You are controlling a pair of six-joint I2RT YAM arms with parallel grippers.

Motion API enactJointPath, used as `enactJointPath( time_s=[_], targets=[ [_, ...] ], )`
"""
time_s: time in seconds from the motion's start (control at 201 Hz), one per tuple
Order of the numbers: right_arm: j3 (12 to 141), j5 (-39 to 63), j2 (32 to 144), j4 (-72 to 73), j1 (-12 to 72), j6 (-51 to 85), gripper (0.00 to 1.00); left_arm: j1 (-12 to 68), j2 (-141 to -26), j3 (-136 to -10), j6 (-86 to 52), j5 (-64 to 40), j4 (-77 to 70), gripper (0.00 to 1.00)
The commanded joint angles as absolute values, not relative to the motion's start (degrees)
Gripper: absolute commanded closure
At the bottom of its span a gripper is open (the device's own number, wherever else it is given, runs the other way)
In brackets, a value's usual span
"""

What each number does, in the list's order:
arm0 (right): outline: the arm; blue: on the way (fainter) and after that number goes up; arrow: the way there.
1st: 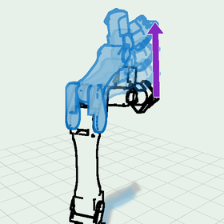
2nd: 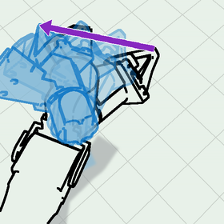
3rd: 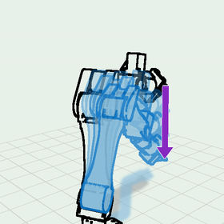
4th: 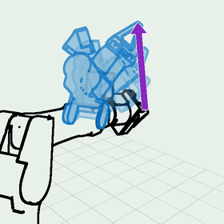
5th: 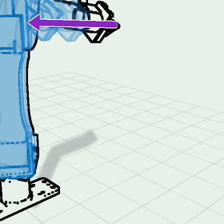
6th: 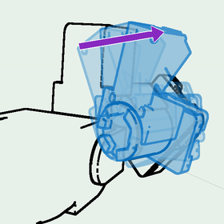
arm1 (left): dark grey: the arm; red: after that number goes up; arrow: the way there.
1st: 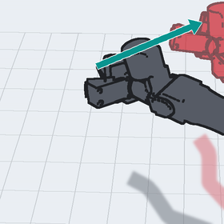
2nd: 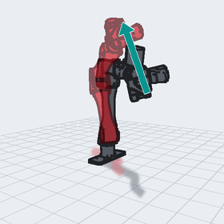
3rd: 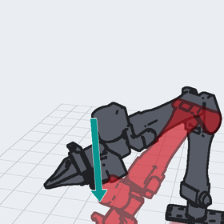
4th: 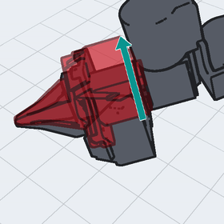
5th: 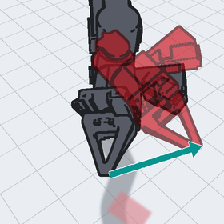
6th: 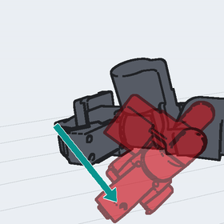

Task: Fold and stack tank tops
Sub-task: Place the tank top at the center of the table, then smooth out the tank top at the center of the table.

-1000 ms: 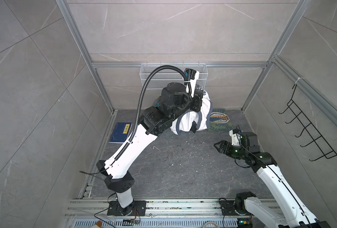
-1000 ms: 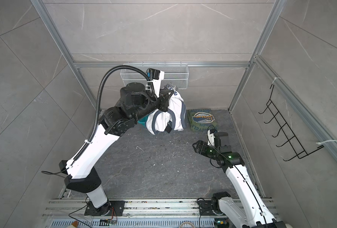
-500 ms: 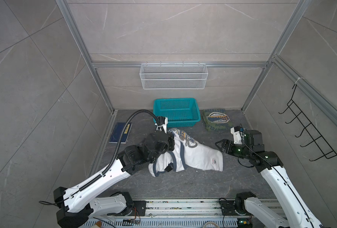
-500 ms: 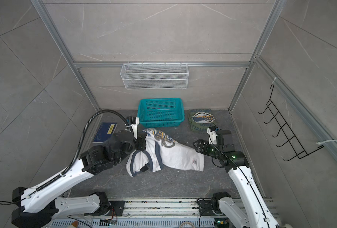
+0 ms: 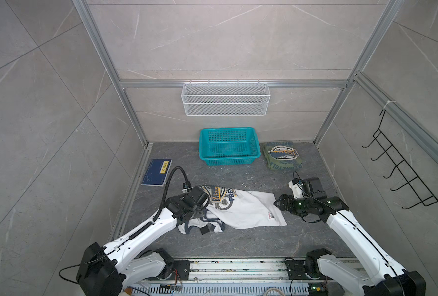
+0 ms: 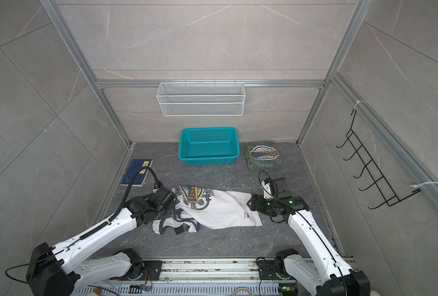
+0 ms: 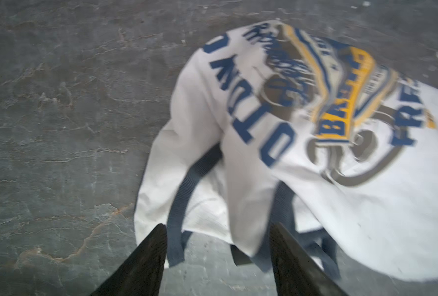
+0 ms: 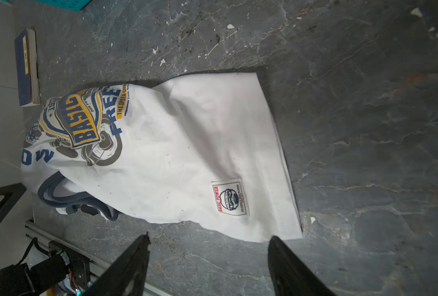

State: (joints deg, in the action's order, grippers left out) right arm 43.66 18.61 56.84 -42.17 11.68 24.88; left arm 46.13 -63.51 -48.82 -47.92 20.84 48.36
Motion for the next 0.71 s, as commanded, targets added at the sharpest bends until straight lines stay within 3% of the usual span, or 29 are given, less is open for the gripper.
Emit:
enactJointPath(
  time_s=[0.0,0.209,0.458,0.702],
  targets=[
    [41.55,17.23,55.27,-41.91,12.27,27.91,0.26,56.15,-65.1,-51.2,-55.08,20.32,56.31,0.34],
    [38.35,15.8,54.62,-40.49,13.06,30.88,0.26,71.14,-78.09,-52.73,-61.29,19.73,50.71,0.31],
    [34.58,14.42,57.13,-37.35,13.34,34.86,0.27,72.09,-92.72,-58.97,-59.52,22.88,49.86,0.31],
    [31.91,15.12,56.51,-33.93,13.33,36.66,0.29,71.78,-100.72,-63.52,-58.36,24.26,51.33,0.39]
  ],
)
